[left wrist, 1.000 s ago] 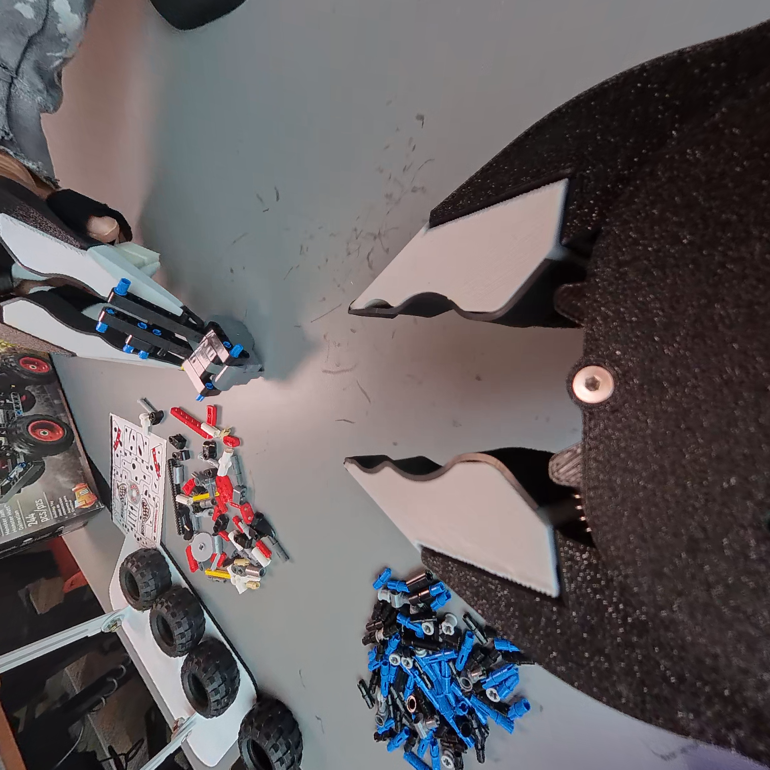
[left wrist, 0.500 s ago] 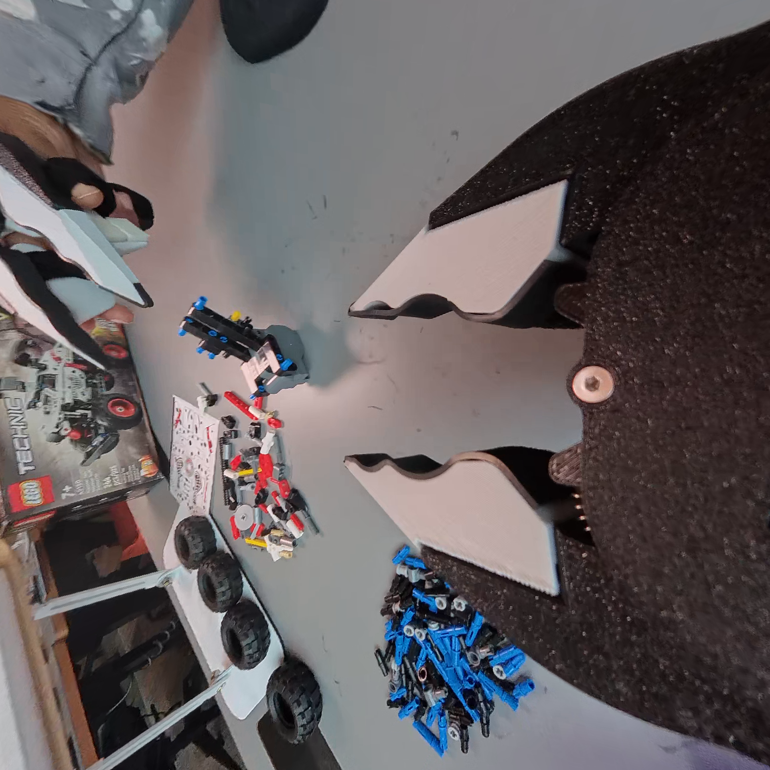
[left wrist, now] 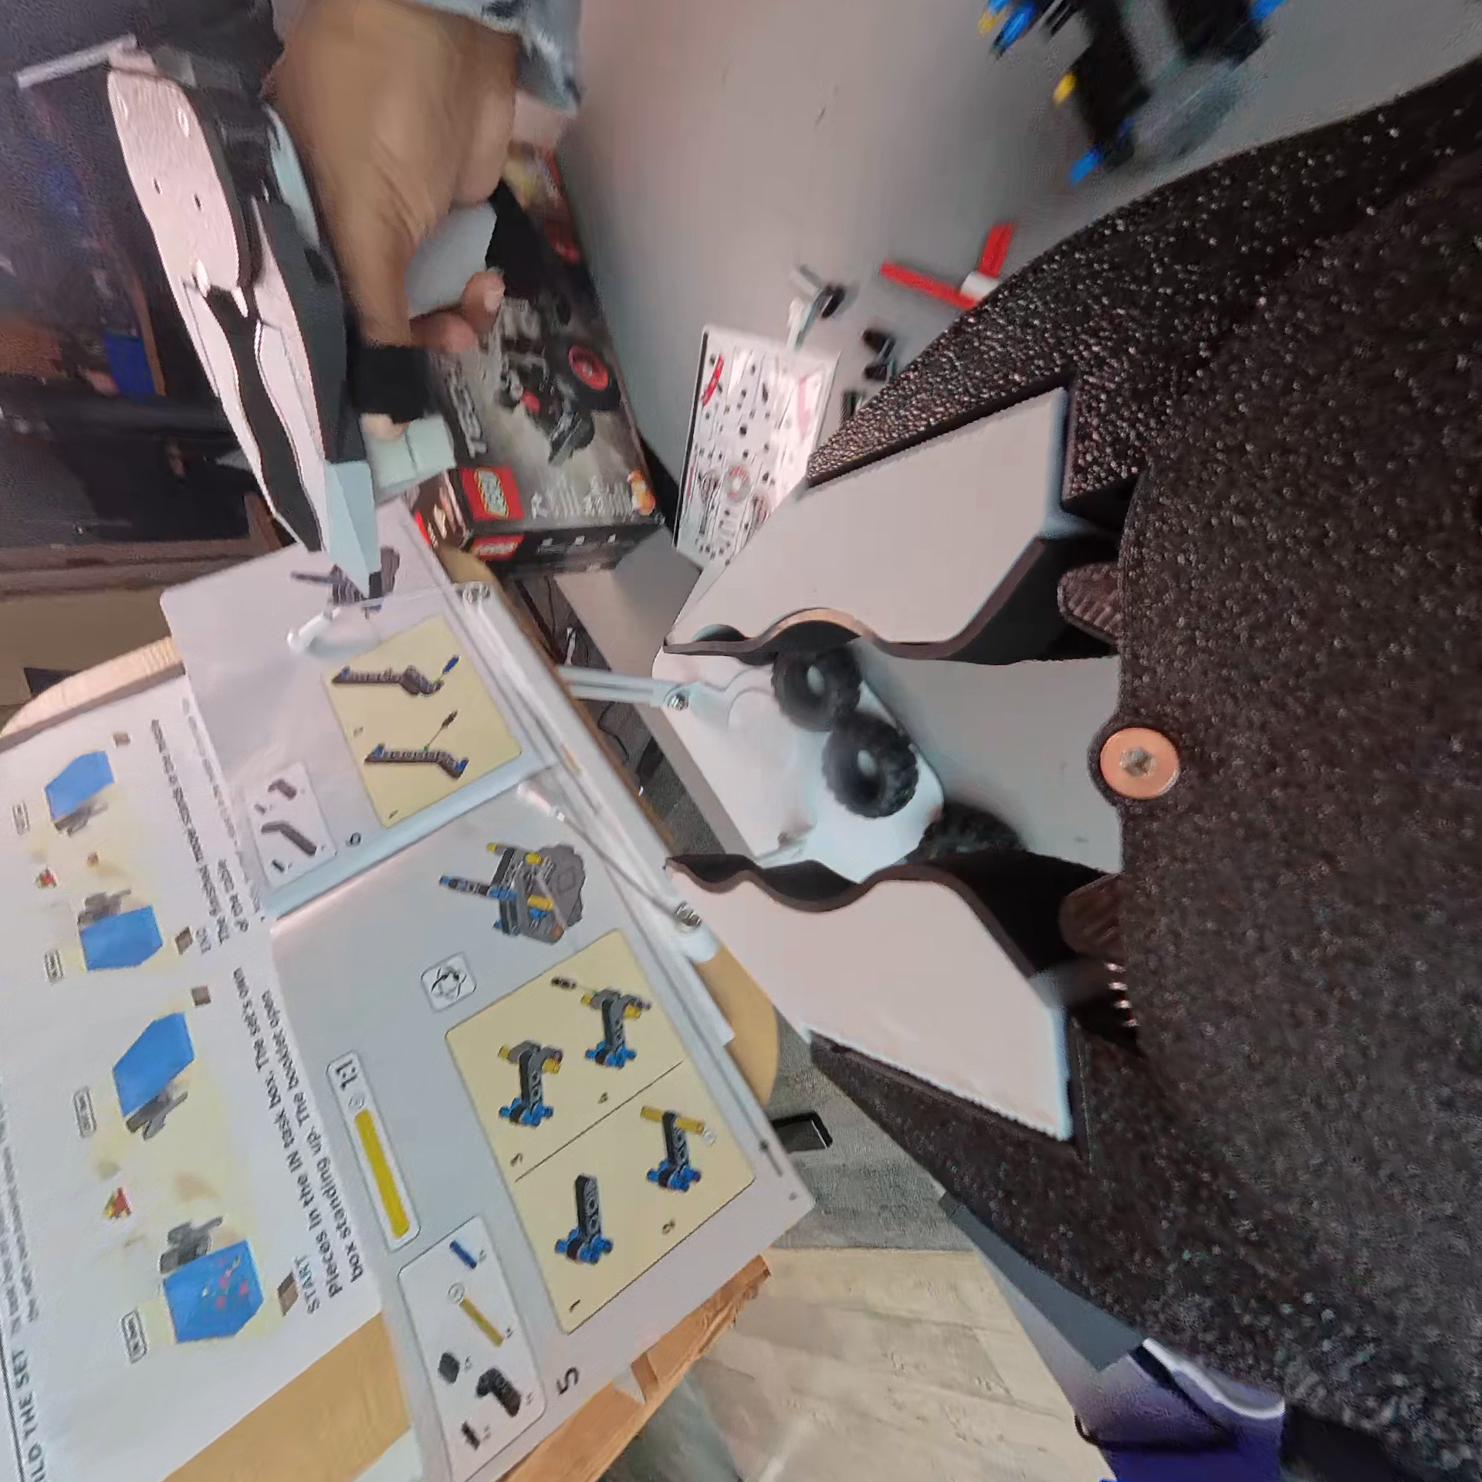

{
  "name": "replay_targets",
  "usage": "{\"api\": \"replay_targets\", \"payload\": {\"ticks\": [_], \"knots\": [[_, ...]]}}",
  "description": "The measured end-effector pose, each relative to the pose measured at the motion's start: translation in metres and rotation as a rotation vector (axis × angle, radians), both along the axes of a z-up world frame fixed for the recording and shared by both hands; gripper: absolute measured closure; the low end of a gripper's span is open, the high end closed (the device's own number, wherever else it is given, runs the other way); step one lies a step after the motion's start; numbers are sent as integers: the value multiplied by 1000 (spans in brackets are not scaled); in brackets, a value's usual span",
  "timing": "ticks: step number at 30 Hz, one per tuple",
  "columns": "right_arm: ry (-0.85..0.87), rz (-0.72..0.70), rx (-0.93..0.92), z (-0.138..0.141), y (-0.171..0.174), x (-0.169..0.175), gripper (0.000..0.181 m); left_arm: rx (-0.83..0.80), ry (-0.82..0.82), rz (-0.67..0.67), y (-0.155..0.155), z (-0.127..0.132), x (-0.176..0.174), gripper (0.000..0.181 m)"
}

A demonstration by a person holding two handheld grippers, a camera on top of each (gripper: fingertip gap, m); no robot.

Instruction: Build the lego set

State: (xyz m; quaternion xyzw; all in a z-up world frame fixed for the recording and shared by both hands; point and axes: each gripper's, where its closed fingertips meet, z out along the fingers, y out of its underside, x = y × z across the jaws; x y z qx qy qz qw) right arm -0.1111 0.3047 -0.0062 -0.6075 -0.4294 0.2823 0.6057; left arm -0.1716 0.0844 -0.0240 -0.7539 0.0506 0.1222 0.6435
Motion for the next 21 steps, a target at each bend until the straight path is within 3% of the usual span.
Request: {"api": "replay_targets", "payload": {"ticks": [3,7,8,14,19,21], "knots": [[28,-56,-18,4,21,-25,132,-21,15,82,48,7,-45,133],[39,-109,39,-2,29,-29,172,-113,50,131,93,-14,-80,138],[50,-115,41,-3,28,-27,173,-113,61,132,98,-17,-84,139],[48,-100,22,-12,32,-15,169,-101,136,121,101,-16,-86,146],[55,-106,-10,-19,33,-7,166,-120,198,119,101,-21,-78,173],[51,-101,-21,-22,33,-4,165,-116,201,123,101,-22,-77,175]]}}
